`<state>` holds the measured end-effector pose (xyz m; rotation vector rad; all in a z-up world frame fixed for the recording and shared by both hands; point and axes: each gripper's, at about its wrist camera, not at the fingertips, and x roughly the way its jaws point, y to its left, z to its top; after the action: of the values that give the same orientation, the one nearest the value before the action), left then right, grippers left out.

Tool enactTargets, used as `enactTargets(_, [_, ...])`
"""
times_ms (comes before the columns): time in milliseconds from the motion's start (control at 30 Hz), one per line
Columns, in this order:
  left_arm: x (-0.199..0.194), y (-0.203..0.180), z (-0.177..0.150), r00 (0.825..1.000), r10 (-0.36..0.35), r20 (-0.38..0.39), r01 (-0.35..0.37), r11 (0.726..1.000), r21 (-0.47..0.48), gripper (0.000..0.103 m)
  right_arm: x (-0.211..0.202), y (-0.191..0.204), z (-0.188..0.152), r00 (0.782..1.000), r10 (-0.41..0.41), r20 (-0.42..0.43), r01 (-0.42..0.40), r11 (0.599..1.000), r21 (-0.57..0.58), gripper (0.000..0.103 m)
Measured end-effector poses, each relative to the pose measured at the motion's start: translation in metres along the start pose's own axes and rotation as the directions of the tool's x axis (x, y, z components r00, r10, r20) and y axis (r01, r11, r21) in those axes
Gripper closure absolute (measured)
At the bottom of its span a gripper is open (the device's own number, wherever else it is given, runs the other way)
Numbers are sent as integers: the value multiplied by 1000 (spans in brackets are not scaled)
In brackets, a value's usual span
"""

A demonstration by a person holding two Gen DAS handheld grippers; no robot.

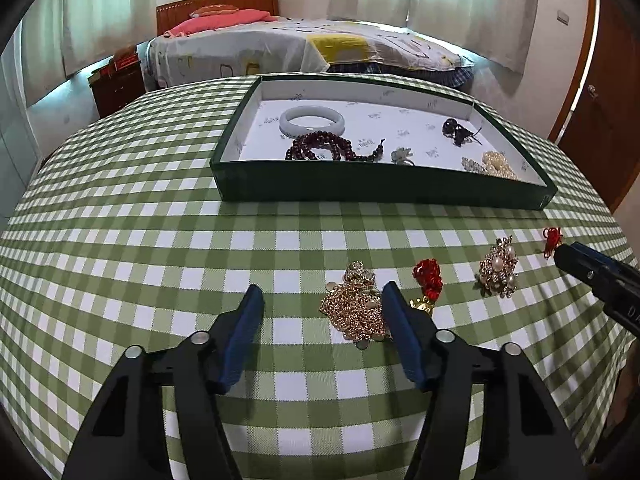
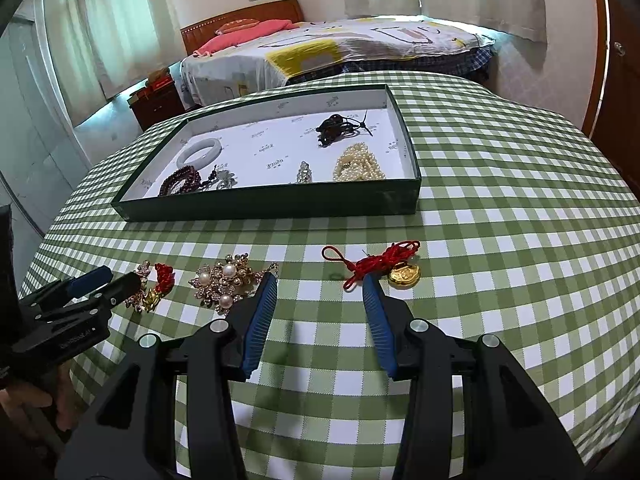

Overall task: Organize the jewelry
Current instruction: 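Move both tools back over the loose jewelry on the tablecloth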

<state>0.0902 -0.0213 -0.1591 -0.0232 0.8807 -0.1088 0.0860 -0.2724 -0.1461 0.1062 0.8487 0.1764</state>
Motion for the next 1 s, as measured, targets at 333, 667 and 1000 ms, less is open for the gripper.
enactTargets(333, [-7,-4,-3,998,-65,10,65,997,51,82,3,0,-1,1000,-1,-8,1,1000,2,59])
enactTargets(667, [-8,5,2,997,-80,1,80,997,19,92,6,0,-3,1000,2,-14,-2,1000,4,59])
enactTargets(1000, [-10,3,-1,995,-97,1,97,995,-4,59,8,1,-2,1000,5,-16,-5,1000,7,59])
